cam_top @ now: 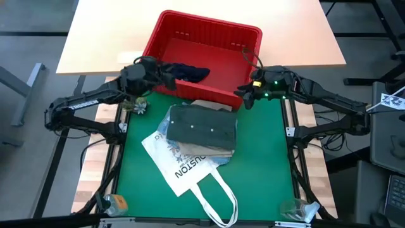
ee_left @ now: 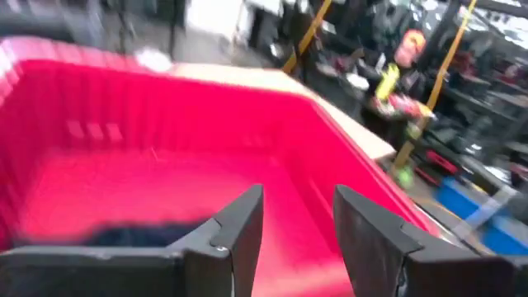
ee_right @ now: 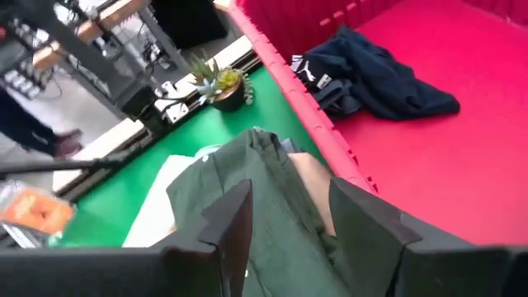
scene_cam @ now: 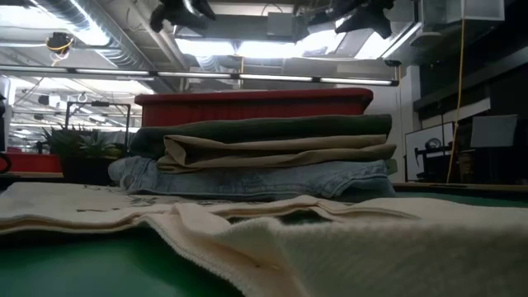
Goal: Fold Laundry from Bin
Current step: Fold the dark blue boxers
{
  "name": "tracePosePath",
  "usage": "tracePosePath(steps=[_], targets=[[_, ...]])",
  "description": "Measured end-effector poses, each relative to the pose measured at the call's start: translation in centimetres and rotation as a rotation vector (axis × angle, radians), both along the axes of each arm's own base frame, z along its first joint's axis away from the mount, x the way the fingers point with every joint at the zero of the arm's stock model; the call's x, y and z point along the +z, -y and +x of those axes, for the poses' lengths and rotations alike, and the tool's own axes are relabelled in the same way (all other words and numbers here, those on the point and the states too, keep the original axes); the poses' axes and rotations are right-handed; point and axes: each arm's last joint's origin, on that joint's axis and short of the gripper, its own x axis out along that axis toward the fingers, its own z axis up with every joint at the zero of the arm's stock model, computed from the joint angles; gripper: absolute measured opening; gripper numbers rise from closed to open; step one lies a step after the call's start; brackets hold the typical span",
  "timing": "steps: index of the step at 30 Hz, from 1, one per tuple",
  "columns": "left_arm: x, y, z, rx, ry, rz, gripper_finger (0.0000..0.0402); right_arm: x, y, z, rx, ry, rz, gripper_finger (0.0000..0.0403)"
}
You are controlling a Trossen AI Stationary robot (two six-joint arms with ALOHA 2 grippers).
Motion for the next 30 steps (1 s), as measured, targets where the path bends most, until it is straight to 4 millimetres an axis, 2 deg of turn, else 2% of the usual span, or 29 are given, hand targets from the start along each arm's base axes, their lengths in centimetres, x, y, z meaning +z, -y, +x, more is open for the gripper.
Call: tracePosePath(steps=[3,6,10,17,22,26,30], targets=[[0.4,-2.0,0.8,0.018,-0.032,0.140,0.0143,-0.1,-0.4,0.2,0.045,-0.028,-0.080,0.0163],[0.6,-3.9,1.7,-0.052,-0.015,0.238,0.0143,-0.3,-0.7,0.6,0.054,-0.050,-0.127,0.0163],[0.4,-6.5,2.4,-0.135,0.085,0.268,0.0143,-0.6,-0.7,1.1,0.045,-0.065,-0.134,0.0163],[-1.0,-12.7,2.0,-0.097,0.058,0.150,0.0143,-1.7,-0.2,2.4,0.044,-0.108,-0.121,0.0163],[-1.8,-16.8,1.7,-0.105,-0.035,0.023,0.0143,-2.7,0.2,4.2,0.045,-0.117,-0.118,0.0163],[-3.5,-19.3,1.4,-0.108,-0.151,-0.132,0.0143,-3.5,0.5,5.5,0.046,-0.121,-0.117,0.0163],[-5.6,-20.9,0.9,-0.109,-0.292,-0.241,0.0143,-4.0,0.8,6.5,0.045,-0.105,-0.120,0.0163]])
